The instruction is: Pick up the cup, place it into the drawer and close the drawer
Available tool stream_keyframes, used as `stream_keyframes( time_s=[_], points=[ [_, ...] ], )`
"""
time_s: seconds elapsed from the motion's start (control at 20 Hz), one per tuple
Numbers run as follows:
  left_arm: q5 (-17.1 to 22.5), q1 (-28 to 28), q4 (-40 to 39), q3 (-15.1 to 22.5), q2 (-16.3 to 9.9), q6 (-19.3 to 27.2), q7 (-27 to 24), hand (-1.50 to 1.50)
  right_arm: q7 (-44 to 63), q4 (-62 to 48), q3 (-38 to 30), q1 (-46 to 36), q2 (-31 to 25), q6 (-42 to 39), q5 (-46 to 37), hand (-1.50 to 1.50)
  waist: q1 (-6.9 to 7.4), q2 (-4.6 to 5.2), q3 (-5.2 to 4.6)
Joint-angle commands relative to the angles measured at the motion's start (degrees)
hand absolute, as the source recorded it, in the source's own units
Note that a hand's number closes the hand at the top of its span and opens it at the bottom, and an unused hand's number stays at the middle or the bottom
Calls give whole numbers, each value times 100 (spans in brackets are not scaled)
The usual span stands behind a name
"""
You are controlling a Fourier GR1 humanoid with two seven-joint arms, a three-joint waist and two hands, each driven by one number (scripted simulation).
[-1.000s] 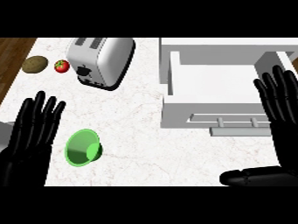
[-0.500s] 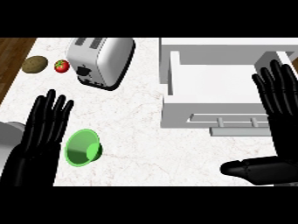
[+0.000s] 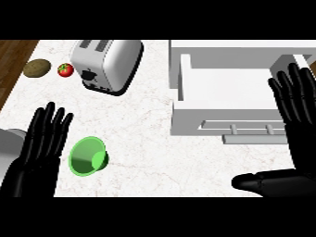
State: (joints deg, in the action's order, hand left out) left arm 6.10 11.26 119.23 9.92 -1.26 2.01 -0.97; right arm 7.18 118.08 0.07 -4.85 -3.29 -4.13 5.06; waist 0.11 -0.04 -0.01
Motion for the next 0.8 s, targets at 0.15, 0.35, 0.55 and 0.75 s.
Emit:
stream_keyframes(
  time_s=[0.15, 0.35, 0.55, 0.75],
  points=[
    [-121, 410, -130, 13, 31, 34, -99, -150, -52, -171, -373, -152, -163, -145, 283, -150, 5, 0, 1],
    [69, 229, -1360, -487, -101, -282, -915, -150, 483, 110, 192, -419, 73, 263, -276, -150, 3, 3, -3],
    [-11, 316, -1580, -548, 70, -129, -1047, -150, 22, 120, -37, 119, -21, -51, -1, -150, -8, 1, 0],
    [-68, 67, -2485, -886, -81, -357, -1703, -150, 195, -63, -125, -292, -18, 4, 139, -150, -4, 6, 0]
  ],
)
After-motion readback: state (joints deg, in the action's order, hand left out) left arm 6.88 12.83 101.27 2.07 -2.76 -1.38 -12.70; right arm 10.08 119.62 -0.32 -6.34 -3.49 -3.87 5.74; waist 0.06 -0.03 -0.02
